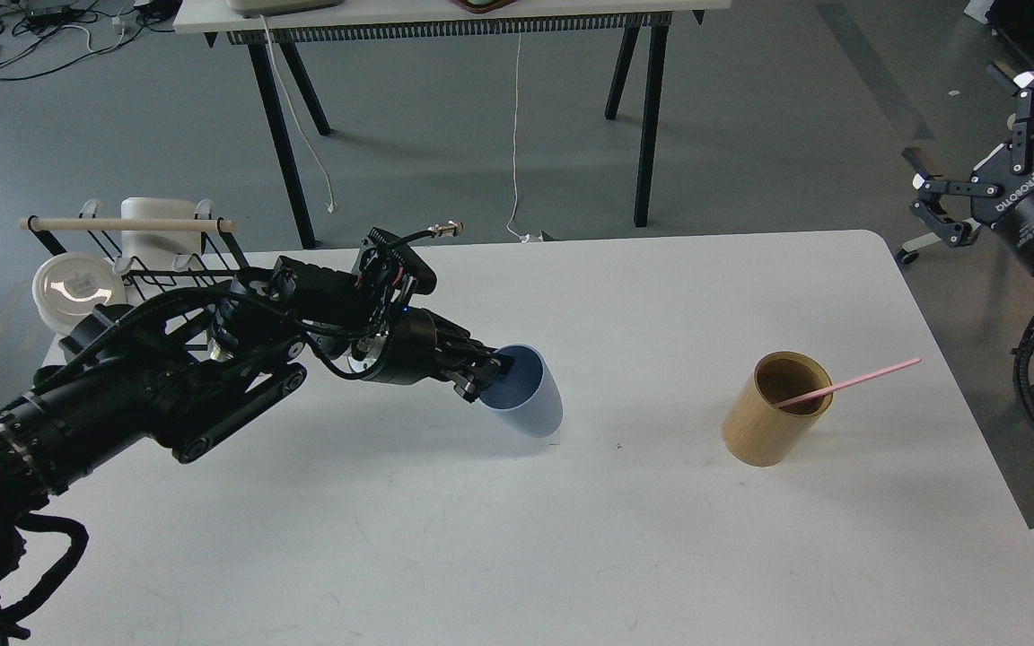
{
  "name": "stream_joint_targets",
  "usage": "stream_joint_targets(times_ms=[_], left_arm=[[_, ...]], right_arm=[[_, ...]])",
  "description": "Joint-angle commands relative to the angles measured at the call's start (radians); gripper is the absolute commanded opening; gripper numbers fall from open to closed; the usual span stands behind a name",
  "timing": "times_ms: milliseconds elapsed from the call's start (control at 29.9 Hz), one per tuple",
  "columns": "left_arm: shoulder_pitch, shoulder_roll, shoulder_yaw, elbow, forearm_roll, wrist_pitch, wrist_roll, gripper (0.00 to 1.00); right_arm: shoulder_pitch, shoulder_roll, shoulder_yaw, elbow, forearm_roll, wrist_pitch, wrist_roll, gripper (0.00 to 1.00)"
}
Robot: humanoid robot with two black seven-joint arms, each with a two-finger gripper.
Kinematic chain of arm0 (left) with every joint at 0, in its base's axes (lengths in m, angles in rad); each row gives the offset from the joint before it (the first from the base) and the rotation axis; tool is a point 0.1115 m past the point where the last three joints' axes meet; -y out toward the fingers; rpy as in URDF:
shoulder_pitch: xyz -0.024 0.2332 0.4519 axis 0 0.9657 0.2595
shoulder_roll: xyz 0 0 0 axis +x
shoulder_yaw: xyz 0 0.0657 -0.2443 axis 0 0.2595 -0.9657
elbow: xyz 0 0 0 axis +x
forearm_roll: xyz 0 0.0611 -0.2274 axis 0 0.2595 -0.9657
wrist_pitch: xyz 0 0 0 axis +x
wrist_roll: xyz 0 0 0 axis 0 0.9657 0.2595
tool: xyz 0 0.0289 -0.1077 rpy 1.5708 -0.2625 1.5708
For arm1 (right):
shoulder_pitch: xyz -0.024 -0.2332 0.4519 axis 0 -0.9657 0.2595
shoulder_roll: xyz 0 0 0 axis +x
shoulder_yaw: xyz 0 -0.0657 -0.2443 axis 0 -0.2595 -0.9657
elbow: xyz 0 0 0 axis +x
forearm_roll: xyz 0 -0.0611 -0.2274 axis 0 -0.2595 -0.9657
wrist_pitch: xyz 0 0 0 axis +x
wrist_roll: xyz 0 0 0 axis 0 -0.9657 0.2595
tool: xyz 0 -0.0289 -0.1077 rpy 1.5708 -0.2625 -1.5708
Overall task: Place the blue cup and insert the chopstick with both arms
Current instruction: 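Set the blue cup upright and open the left gripper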
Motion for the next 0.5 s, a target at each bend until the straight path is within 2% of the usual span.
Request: stream_joint_targets(times_ms=[0, 468], left_arm=[[0.001, 0.005, 0.004, -0.001, 0.0, 0.0, 0.0, 0.01], [0.048, -0.004, 0.005, 0.0, 0.0, 0.0, 0.0, 0.06]], right_arm=[[0.0, 0.0, 0.0, 0.0, 0.0, 0.0, 0.0, 0.99], [0.0, 0.008, 0.003, -0.005, 0.0, 0.0, 0.0, 0.99]])
